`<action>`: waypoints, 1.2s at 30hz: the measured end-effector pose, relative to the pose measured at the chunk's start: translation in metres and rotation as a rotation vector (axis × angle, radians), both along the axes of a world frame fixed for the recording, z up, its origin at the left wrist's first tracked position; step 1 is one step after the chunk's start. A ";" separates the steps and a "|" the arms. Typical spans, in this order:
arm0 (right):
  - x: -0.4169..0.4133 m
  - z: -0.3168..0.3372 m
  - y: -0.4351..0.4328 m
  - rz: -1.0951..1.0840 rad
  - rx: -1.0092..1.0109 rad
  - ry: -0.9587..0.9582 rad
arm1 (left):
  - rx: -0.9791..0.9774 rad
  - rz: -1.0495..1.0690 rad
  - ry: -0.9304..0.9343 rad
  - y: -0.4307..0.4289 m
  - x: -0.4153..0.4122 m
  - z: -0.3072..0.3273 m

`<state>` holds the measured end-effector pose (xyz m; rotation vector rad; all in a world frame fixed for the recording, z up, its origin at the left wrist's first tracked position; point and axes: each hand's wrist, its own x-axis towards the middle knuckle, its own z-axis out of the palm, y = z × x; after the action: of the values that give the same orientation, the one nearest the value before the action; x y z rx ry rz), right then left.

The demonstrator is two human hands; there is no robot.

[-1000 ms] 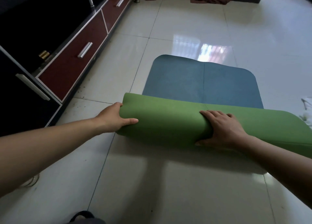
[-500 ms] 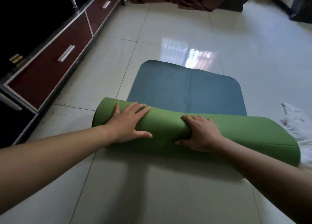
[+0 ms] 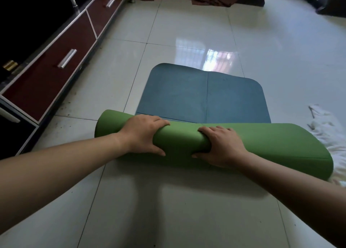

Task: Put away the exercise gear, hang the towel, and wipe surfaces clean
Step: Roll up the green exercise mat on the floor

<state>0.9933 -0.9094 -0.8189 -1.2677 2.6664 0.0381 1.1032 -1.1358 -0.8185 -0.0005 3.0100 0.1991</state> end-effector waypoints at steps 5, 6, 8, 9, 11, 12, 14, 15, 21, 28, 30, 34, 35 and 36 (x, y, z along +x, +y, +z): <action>0.009 0.008 0.005 0.015 -0.009 0.002 | -0.006 -0.007 0.024 0.005 0.005 0.006; 0.011 0.010 0.006 0.016 -0.012 0.005 | 0.000 -0.007 0.027 0.006 0.006 0.008; 0.015 0.017 0.009 0.016 -0.023 0.007 | 0.006 -0.018 0.027 0.007 0.007 0.013; 0.018 0.020 0.011 0.019 -0.025 0.004 | 0.008 -0.025 0.017 0.007 0.008 0.015; 0.022 0.025 0.015 0.027 -0.020 -0.011 | 0.018 -0.037 -0.023 0.007 0.010 0.018; 0.023 0.026 0.017 0.025 -0.013 -0.026 | 0.028 -0.041 -0.048 0.008 0.010 0.018; 0.024 0.024 0.018 0.011 0.005 -0.066 | 0.065 -0.038 -0.100 0.008 0.011 0.015; 0.023 0.021 0.017 0.007 0.014 -0.079 | 0.095 -0.034 -0.121 0.007 0.010 0.013; 0.009 0.000 0.010 0.005 0.003 -0.119 | 0.209 -0.030 -0.161 -0.007 0.003 -0.010; 0.015 -0.019 0.009 0.044 -0.018 -0.052 | 0.099 -0.074 -0.108 -0.015 -0.005 -0.027; 0.006 -0.025 0.007 0.032 -0.003 -0.057 | 0.068 -0.078 -0.086 -0.013 -0.006 -0.029; -0.029 -0.030 -0.006 -0.106 -0.004 -0.035 | 0.075 -0.066 0.052 0.005 -0.003 -0.033; -0.036 -0.030 -0.011 -0.149 -0.021 -0.018 | 0.055 -0.051 0.022 0.010 -0.001 -0.034; -0.041 -0.028 -0.015 -0.182 -0.041 -0.003 | 0.027 -0.039 -0.027 0.014 -0.001 -0.036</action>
<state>0.9525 -0.9248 -0.8472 -1.0289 2.7810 -0.0444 1.1027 -1.1220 -0.8548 0.0575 2.9772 0.2344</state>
